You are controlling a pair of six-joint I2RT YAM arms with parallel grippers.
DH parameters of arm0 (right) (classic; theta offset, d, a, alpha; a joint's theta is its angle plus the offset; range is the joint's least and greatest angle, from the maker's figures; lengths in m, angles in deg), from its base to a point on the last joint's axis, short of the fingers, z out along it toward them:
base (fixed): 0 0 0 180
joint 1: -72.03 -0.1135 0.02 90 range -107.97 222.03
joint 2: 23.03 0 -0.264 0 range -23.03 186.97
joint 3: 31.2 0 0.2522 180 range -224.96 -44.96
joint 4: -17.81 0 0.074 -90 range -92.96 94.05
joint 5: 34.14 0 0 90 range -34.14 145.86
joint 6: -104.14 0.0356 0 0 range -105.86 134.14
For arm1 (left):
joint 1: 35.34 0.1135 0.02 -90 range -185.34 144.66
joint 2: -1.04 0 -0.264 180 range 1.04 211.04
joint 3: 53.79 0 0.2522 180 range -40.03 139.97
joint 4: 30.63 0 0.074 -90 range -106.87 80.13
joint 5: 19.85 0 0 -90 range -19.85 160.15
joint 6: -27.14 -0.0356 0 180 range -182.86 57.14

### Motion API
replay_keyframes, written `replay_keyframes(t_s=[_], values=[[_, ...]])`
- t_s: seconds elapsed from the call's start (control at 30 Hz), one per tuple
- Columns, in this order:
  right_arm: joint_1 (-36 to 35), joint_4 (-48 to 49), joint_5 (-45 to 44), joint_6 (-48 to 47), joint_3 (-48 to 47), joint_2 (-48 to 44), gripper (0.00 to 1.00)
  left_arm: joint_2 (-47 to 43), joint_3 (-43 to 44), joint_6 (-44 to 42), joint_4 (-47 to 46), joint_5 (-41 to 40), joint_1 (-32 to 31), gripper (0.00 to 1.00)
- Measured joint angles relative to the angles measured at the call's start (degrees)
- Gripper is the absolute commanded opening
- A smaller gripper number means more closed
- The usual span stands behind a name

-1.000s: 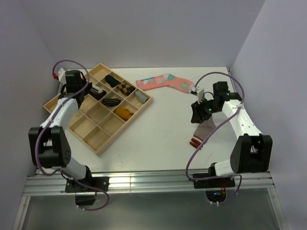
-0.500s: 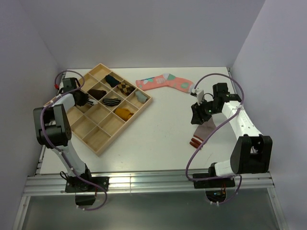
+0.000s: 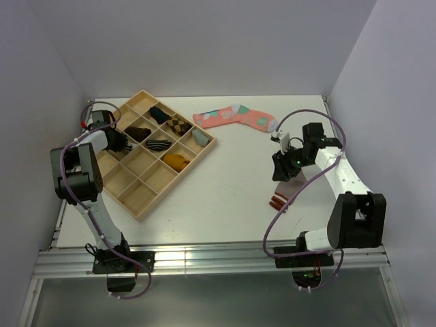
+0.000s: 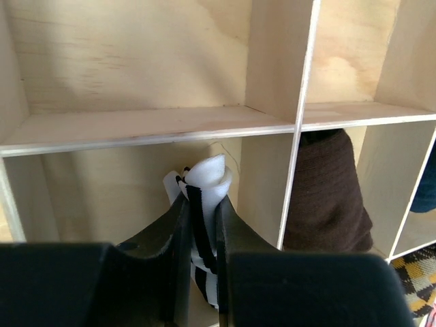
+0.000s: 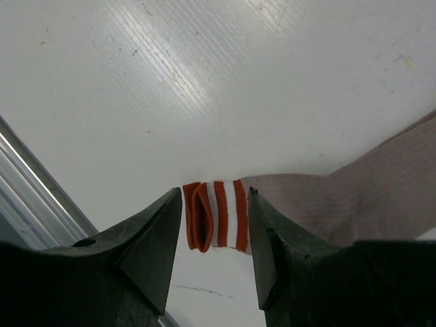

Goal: Roll the socks
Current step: Place the sock in the storage box.

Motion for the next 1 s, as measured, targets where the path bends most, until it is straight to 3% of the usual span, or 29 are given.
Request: replay_keyframes(t_s=[0.8, 1.0], values=[[1.1, 1.1, -1.4, -0.7, 1.8, -2.3, 0.51, -1.2, -1.0, -0.2, 0.7, -8.0, 0.9, 0.0], [1.1, 1.2, -1.9, -0.7, 2.7, -3.2, 0.51, -1.2, -0.9, -0.1, 0.9, -8.2, 0.9, 0.13]])
